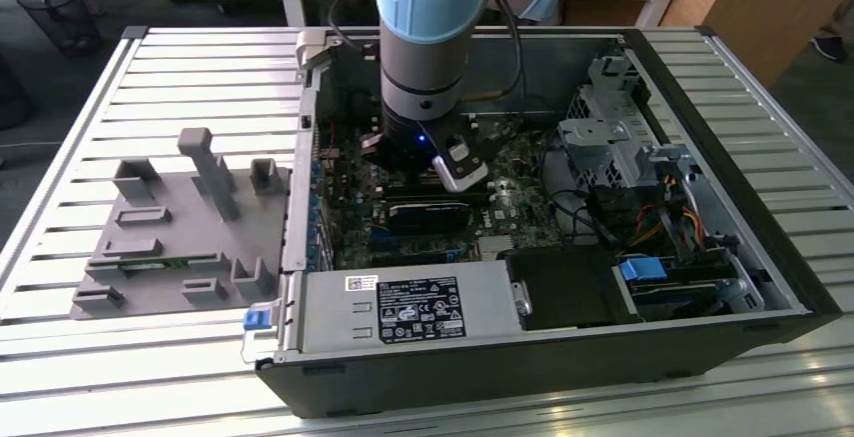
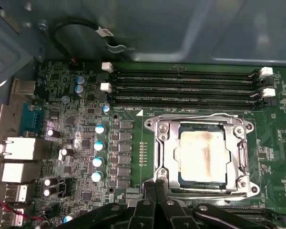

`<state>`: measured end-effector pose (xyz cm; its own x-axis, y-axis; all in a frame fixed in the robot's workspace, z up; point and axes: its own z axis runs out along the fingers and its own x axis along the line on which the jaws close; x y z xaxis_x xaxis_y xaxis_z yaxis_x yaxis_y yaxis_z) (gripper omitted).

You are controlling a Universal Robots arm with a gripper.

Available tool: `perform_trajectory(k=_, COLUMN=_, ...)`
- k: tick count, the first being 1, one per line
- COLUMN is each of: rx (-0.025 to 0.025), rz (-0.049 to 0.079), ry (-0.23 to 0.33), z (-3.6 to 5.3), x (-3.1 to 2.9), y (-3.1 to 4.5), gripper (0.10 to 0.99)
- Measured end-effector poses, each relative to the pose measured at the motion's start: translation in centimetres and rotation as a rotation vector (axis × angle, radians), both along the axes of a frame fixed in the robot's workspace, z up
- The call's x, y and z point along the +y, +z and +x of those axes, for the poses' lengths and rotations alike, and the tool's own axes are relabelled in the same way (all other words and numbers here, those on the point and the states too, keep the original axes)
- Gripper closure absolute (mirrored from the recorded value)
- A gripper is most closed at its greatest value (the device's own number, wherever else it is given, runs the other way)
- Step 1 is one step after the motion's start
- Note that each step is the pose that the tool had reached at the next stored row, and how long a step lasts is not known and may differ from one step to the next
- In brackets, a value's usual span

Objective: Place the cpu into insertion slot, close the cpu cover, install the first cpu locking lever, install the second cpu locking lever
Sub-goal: 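Install the second cpu locking lever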

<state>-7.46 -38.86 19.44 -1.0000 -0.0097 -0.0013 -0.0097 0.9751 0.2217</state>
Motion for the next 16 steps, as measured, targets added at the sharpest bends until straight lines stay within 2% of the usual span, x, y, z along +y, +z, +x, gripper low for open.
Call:
perform_trajectory(k=7, rx=0.0002, rz=0.02, ry=0.0, z=-0.42, x=0.0, y=-0.36, gripper=0.965)
perform_trajectory(k=10, rx=0.0, rz=0.023, ry=0.0, z=-0.45, x=0.0, y=-0.38, gripper=0.965)
perform_trajectory(k=16, rx=-0.0001, rz=0.025, ry=0.0, z=-0.45, x=0.0, y=0.27, gripper=0.965)
